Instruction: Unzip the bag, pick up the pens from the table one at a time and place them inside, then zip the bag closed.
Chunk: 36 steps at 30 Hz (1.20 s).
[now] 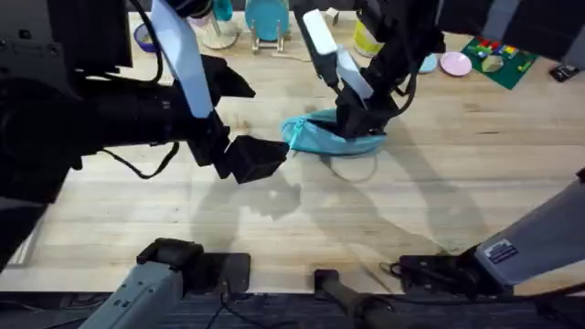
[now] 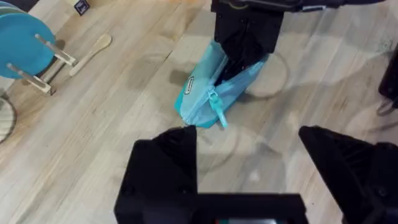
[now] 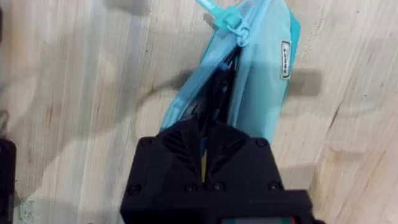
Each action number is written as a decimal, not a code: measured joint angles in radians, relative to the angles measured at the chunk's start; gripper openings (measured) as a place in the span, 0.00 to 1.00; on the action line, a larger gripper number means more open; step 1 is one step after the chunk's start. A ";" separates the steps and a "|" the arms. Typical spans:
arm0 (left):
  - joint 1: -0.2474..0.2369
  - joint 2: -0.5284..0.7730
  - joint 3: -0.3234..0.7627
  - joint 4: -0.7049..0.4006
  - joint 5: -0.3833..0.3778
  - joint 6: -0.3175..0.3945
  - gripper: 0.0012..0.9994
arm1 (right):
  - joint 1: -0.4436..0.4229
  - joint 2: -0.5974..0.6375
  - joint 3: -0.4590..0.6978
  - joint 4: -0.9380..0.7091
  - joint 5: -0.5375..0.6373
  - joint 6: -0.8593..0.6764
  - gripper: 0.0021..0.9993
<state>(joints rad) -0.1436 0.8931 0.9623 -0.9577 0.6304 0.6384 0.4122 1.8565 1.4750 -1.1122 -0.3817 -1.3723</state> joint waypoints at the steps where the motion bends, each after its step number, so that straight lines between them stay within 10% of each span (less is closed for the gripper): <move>1: 0.000 0.000 0.000 0.000 0.000 0.000 0.99 | 0.000 0.000 0.000 0.000 0.000 0.000 0.03; 3: 0.000 0.000 0.000 0.000 0.000 0.000 0.99 | 0.000 0.000 0.000 0.000 0.000 0.006 0.10; 10: 0.000 0.000 0.000 0.000 0.000 0.000 0.99 | 0.000 0.000 0.000 0.003 0.006 0.008 0.99; 36: 0.000 0.000 0.000 0.004 -0.009 0.002 0.99 | 0.001 -0.055 0.186 -0.107 0.011 0.300 1.00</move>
<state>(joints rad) -0.1436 0.8928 0.9623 -0.9539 0.6215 0.6403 0.4133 1.8015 1.6606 -1.2192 -0.3706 -1.0726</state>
